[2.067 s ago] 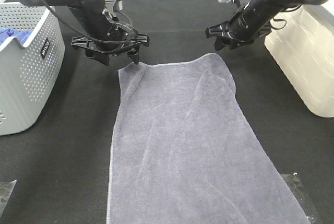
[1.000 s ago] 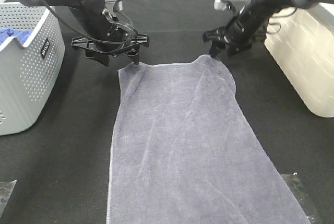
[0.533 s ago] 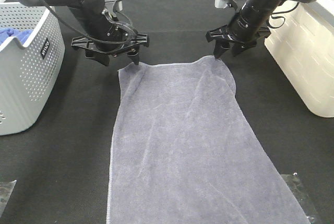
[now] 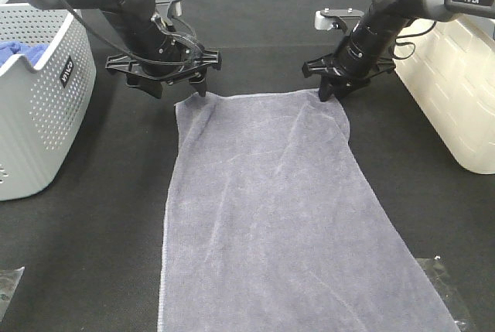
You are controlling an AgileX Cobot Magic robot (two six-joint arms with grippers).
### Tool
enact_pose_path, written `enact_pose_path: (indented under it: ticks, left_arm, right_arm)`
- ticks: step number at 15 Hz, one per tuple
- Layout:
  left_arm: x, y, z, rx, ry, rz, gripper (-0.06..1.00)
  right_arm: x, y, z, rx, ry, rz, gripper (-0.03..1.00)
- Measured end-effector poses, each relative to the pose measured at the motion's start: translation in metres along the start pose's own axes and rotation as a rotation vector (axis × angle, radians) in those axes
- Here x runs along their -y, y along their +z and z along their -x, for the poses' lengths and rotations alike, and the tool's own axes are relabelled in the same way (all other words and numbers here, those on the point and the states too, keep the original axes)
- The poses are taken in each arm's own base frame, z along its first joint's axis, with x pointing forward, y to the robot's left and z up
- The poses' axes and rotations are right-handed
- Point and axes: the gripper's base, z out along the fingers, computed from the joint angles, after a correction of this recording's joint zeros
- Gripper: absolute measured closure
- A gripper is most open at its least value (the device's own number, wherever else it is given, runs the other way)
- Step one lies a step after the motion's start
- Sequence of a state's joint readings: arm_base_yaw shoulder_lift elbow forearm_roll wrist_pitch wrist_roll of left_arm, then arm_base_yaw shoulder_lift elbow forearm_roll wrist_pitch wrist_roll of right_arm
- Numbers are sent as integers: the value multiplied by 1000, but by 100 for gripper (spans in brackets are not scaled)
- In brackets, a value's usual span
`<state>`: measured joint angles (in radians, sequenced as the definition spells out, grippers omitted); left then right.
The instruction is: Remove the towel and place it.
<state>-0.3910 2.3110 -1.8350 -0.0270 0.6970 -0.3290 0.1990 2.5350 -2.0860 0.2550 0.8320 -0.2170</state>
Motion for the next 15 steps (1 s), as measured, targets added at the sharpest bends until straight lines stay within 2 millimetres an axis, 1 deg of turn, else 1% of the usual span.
enact_pose_path:
  ticks: [2, 3, 5, 8, 11, 15]
  left_arm:
    - [0, 0, 0, 0, 0, 0, 24]
    - [0, 0, 0, 0, -1, 0, 24]
    - [-1, 0, 0, -5, -1, 2, 24]
    - [-1, 1, -1, -14, -21, 7, 29]
    - [-3, 6, -3, -16, -57, 14, 30]
    - [-6, 29, -8, -9, -93, 19, 30]
  right_arm:
    - [0, 0, 0, -1, 2, 4, 91]
    - [-1, -1, 0, -3, 3, 5, 97]
    - [-1, -6, 1, -1, -4, -2, 97]
    - [1, -30, 6, 18, -12, -81, 97]
    - [3, -32, 5, 2, -11, -100, 97]
    - [3, -32, 4, -5, -9, -97, 97]
